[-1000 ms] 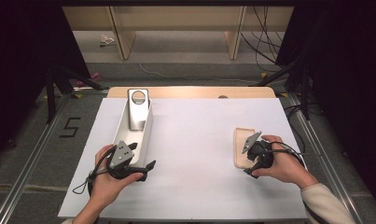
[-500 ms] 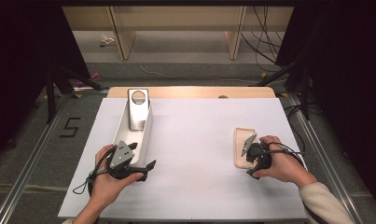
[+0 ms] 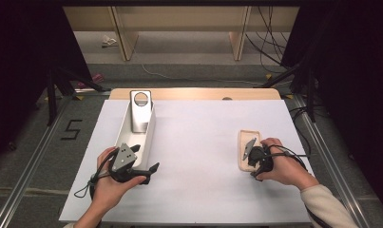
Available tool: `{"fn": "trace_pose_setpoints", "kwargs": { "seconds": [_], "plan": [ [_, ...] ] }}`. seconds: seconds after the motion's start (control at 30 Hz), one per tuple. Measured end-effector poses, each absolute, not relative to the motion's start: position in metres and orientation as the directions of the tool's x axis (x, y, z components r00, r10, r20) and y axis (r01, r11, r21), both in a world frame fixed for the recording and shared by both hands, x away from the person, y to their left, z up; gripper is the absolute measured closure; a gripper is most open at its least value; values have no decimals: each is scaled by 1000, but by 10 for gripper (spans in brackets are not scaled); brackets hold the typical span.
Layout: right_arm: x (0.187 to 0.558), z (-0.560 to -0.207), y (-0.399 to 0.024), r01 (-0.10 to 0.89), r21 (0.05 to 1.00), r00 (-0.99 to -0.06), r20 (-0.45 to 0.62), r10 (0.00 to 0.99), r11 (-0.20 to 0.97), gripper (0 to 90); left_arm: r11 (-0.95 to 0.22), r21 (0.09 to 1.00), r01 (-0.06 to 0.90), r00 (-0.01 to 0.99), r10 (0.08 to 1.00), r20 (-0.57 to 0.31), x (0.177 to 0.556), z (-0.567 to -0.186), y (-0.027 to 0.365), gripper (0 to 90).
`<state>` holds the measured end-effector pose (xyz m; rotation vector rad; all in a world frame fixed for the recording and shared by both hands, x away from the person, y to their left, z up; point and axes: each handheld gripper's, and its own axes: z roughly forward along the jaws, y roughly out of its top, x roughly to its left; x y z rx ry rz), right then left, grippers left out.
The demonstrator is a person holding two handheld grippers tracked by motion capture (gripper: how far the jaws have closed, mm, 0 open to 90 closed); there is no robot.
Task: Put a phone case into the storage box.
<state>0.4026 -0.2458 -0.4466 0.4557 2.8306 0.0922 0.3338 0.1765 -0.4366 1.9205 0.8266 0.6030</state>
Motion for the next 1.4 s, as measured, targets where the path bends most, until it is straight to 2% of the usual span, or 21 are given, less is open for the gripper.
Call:
{"fn": "trace_pose_setpoints", "kwargs": {
  "seconds": [0.67, 1.07, 1.4],
  "plan": [
    [408, -451, -236, 269, 72, -919, -278, 278, 960, 338, -348, 889, 297, 657, 750, 74, 333, -436, 176, 102],
    [410, -451, -233, 240, 48, -937, -248, 244, 970, 450, -342, 892, 296, 656, 751, 71, 333, -436, 176, 102],
    [408, -450, -232, 201, 34, -956, -210, 204, 979, 592, -345, 890, 297, 658, 750, 71, 333, -436, 176, 104]
  ]
}}
